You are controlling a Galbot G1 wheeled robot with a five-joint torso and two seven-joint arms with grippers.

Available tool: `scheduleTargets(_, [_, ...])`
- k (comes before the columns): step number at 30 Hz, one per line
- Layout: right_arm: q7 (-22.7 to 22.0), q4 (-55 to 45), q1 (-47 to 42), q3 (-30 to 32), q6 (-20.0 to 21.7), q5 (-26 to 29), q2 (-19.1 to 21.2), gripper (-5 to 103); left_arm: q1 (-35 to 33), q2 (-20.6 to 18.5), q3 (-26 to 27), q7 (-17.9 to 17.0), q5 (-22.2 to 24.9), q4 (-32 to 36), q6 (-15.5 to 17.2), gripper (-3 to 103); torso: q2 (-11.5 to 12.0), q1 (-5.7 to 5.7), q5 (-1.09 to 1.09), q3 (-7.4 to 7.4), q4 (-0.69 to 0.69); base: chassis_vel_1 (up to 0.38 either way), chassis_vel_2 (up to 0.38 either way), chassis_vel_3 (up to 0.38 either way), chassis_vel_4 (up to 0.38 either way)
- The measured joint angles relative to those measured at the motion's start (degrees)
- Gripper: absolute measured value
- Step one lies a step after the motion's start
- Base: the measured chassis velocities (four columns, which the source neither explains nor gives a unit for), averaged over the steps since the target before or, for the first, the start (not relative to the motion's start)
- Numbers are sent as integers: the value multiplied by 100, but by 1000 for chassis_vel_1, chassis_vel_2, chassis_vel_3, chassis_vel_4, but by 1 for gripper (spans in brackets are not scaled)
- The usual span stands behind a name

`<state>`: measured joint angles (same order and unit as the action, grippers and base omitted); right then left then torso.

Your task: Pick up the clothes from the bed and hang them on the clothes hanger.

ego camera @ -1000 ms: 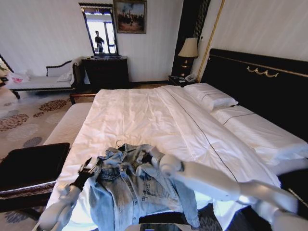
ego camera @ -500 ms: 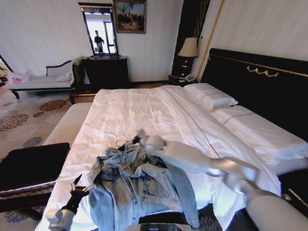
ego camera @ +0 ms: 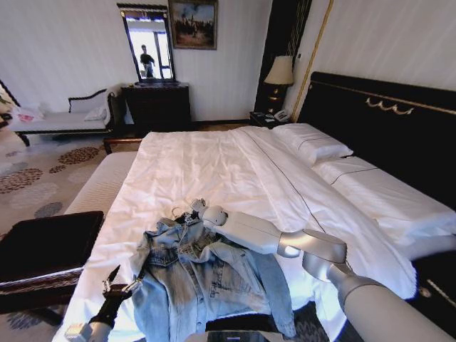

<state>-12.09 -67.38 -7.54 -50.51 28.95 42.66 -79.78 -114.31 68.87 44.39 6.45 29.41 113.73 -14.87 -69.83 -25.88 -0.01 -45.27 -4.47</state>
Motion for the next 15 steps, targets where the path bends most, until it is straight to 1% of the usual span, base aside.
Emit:
scheduleTargets(7, [-98, -132, -1, 29, -35, 69, -57, 100, -33, 32, -18, 13, 55, 38, -25, 100, 0, 0, 0, 0, 2, 0, 0, 0, 0])
scheduleTargets(13, [23, -133, 22, -196, 76, 15, -5, 100, -32, 16, -32, 17, 57, 53, -26, 100, 0, 0, 0, 0, 0, 0, 0, 0, 0])
scheduleTargets(15, [71, -2, -15, -324, 87, -152, -16, 100, -37, 12, -40, 23, 57, 43, -33, 100, 0, 0, 0, 0, 0, 0, 0, 0, 0])
